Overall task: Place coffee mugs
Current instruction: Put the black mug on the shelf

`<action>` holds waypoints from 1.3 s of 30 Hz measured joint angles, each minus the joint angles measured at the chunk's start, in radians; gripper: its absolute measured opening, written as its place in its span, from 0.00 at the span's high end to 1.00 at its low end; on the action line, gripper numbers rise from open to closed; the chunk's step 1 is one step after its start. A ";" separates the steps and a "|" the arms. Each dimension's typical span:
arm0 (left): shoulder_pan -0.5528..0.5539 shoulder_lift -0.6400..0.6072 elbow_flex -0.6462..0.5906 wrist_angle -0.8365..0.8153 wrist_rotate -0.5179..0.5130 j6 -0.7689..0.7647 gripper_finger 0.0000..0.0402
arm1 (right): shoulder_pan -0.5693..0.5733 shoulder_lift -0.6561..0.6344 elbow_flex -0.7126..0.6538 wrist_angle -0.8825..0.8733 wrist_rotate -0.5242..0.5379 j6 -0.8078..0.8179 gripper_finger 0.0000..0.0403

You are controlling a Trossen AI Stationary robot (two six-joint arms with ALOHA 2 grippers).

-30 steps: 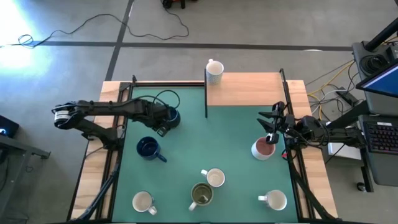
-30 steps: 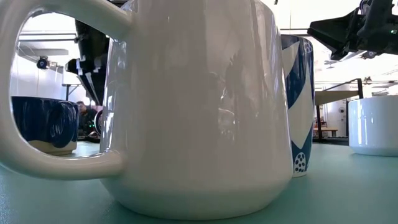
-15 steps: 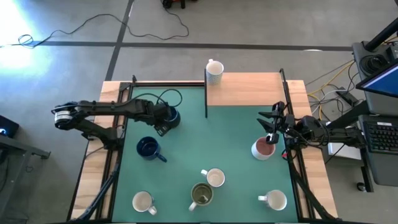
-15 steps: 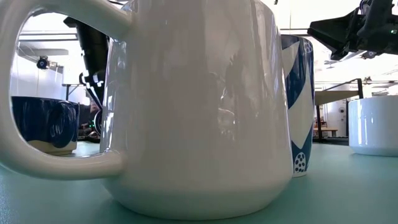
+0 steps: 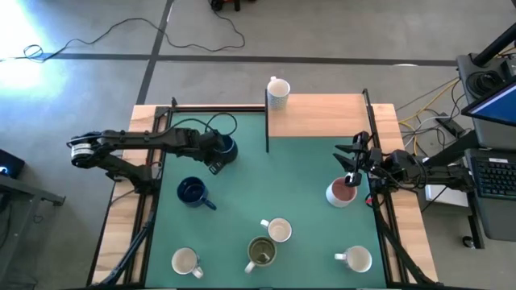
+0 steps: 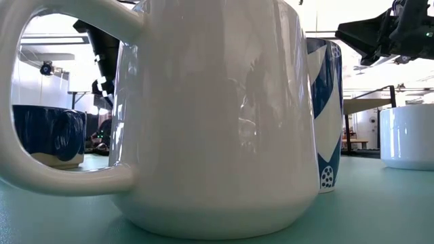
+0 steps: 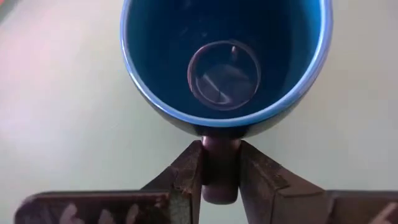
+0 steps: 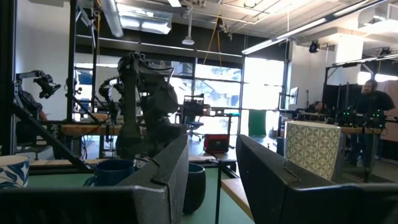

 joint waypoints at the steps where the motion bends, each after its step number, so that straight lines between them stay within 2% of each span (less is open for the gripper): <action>1: -0.001 0.001 0.001 0.013 0.010 -0.001 0.85 | 0.000 0.000 0.000 0.000 0.000 0.000 0.69; 7: -0.006 0.001 0.009 0.087 0.065 -0.002 0.83 | 0.000 0.000 0.000 0.000 0.000 0.000 0.69; 20: -0.091 0.076 0.012 0.309 0.075 0.045 0.84 | 0.000 0.000 0.000 0.000 0.000 0.000 0.69; 32: -0.152 0.239 0.164 0.330 0.061 0.139 0.85 | 0.000 0.000 0.000 0.000 0.000 0.000 0.69; 39: -0.170 0.293 0.233 0.329 0.030 0.153 0.85 | 0.000 0.000 0.000 0.000 0.000 0.000 0.69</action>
